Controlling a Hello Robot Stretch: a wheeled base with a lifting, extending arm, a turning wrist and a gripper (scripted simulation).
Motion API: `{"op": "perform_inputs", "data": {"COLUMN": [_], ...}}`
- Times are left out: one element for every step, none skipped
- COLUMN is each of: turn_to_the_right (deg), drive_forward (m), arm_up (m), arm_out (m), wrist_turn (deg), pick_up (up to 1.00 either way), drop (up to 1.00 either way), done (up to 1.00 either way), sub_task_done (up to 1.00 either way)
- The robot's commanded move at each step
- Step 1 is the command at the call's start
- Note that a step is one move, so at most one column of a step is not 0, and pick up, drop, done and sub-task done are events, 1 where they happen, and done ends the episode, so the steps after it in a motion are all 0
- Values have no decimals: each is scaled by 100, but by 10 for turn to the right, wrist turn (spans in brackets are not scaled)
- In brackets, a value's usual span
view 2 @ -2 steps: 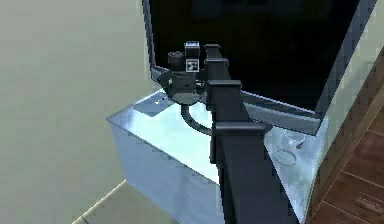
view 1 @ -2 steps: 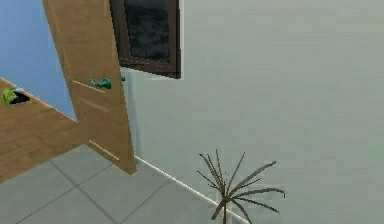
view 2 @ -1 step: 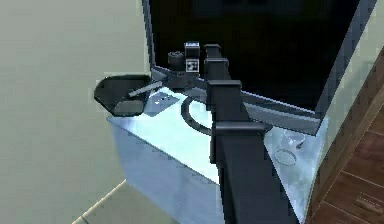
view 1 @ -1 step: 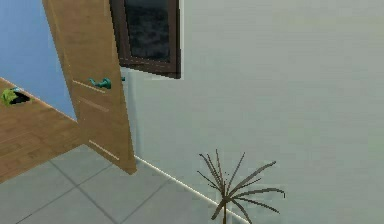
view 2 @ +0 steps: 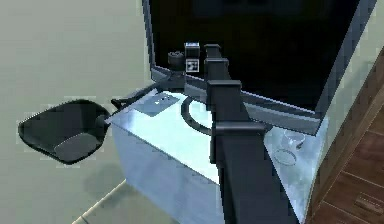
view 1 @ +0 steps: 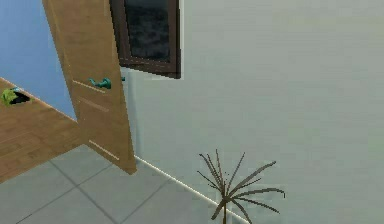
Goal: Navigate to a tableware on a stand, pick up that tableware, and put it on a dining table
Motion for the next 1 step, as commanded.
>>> {"op": "perform_inputs", "data": {"turn_to_the_right": [0], "drive_forward": [0], "arm_up": [0], "arm_out": [0], "wrist_turn": [-420], "pick_up": [0], "drop": [0], "done": [0], "sub_task_done": [0]}}
